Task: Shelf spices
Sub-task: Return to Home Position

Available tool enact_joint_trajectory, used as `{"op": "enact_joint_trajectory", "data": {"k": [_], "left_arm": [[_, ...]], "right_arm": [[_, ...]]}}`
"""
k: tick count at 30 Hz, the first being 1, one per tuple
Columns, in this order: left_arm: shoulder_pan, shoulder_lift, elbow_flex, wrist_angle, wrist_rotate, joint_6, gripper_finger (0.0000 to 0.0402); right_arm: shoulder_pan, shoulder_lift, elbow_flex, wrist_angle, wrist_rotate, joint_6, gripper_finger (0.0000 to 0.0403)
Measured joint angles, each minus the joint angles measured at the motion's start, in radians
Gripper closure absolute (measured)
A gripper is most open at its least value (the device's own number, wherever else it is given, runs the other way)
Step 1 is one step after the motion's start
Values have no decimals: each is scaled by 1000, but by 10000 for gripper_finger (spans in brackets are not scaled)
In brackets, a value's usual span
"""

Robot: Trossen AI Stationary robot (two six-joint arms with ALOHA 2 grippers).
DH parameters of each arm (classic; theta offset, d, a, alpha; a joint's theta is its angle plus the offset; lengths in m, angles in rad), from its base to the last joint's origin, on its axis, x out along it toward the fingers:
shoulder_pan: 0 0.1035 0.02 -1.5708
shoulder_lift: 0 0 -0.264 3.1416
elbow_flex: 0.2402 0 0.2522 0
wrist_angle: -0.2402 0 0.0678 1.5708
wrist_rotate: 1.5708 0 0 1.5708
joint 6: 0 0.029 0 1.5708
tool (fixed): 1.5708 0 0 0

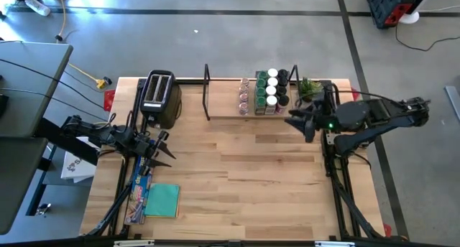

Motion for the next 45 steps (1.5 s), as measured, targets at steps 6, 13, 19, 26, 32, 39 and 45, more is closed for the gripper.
{"op": "enact_joint_trajectory", "data": {"k": [6, 13, 19, 26, 32, 39, 45], "left_arm": [[0, 0, 0, 0, -1, 0, 259], [0, 0, 0, -1, -1, 0, 259], [0, 0, 0, -1, -2, 0, 258], [0, 0, 0, -1, -3, 0, 258], [0, 2, 0, -1, -2, 0, 258], [0, 11, 0, -4, -19, 0, 258], [0, 13, 0, -4, -22, 0, 258]], "right_arm": [[103, -9, -200, 509, 15, -202, 179], [71, 35, -512, 1092, -7, -468, 179], [71, 38, -658, 994, -8, -479, 179], [71, 0, -753, 918, -79, -320, 179], [82, -291, -802, 836, -114, -30, 179], [-15, -528, -835, 828, -63, -44, 179], [-126, -653, -836, 817, -142, -77, 179]]}}
